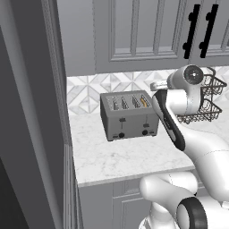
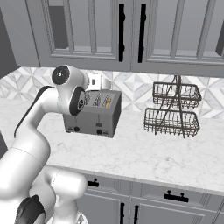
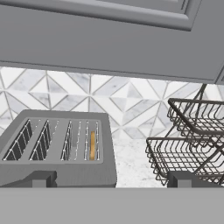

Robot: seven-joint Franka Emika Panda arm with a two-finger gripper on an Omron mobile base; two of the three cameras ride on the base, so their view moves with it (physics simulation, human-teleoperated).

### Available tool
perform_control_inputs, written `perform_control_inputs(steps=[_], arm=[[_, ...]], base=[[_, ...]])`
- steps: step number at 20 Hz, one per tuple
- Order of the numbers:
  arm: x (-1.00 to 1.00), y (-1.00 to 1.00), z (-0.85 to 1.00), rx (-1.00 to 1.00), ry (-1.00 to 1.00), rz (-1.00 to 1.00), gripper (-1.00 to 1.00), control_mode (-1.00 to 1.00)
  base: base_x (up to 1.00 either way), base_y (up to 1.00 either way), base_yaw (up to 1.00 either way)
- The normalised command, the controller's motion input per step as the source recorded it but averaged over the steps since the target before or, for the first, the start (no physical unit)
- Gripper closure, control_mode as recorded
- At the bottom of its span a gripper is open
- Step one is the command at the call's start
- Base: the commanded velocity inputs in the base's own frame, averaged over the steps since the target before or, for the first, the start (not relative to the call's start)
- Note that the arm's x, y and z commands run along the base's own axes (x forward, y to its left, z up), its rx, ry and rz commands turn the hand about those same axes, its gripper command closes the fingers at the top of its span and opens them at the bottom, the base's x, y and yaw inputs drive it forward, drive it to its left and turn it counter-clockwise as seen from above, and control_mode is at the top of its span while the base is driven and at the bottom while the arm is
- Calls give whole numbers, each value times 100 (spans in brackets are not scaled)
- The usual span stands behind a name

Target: Start the toaster. Once the lever pops up, take the bread to the plate on the dining counter.

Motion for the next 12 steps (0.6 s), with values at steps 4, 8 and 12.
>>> perform_control_inputs(steps=[4,8,12], arm=[[0,0,0,0,0,0,-100,-100],[0,0,0,0,0,0,-100,-100],[0,0,0,0,0,0,-100,-100]], base=[[0,0,0],[0,0,0],[0,0,0]])
